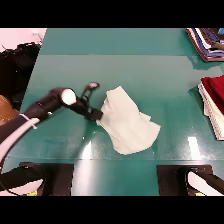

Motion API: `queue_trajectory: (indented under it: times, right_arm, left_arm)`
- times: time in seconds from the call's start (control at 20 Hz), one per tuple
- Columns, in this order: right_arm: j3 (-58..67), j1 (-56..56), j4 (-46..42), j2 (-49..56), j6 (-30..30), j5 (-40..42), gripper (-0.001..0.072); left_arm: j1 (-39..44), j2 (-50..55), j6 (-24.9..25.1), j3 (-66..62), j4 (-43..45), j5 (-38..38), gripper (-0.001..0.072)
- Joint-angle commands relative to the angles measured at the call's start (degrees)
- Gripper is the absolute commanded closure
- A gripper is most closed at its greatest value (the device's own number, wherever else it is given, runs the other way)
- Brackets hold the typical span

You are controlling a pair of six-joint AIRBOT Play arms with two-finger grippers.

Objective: Fold the shirts.

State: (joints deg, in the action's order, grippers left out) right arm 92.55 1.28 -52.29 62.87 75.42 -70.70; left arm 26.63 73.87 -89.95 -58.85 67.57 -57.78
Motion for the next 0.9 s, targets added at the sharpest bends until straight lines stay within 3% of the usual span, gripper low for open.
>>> queue_trajectory:
  times: [0.0,0.1,0.15,0.2,0.25,0.4,0.55,0.65,0.85]
  right_arm:
    - [-8.5,-0.2,-1.8,0.0,0.1,-5.6,0.0695]
    - [-17.8,-1.6,-1.8,0.0,0.1,-4.5,0.0689]
    - [-22.6,-2.7,-1.8,0.1,0.1,-3.5,0.0560]
    - [-27.3,-4.1,-1.6,0.7,0.0,-2.3,0.0312]
    - [-30.9,-6.0,-1.2,2.0,0.0,-2.2,0.0260]
    - [-37.9,-14.5,0.6,8.4,0.0,-0.1,0.0264]
    - [-39.2,-23.9,8.4,15.5,-2.1,6.9,0.0267]
    - [-37.1,-29.4,10.7,20.5,-2.5,9.9,0.0369]
    - [-29.6,-36.7,10.7,29.0,-2.5,10.1,0.0375]
  left_arm:
    - [-9.8,-4.3,0.4,-5.7,3.2,-1.2,0.0680]
    - [-13.9,-5.6,0.4,-8.3,3.2,-1.6,0.0680]
    - [-14.8,-5.8,0.4,-8.6,3.2,-1.7,0.0680]
    - [-15.1,-5.8,0.4,-8.6,3.2,-2.0,0.0680]
    - [-15.1,-5.7,0.4,-8.6,3.3,-2.3,0.0680]
    - [-14.8,-5.6,0.4,-8.6,2.8,-2.4,0.0680]
    - [-14.8,-5.6,0.4,-8.6,2.8,-2.5,0.0680]
    - [-14.8,-5.6,0.4,-8.6,2.8,-3.2,0.0680]
    - [-14.8,-5.6,0.4,-8.6,2.8,-3.3,0.0680]
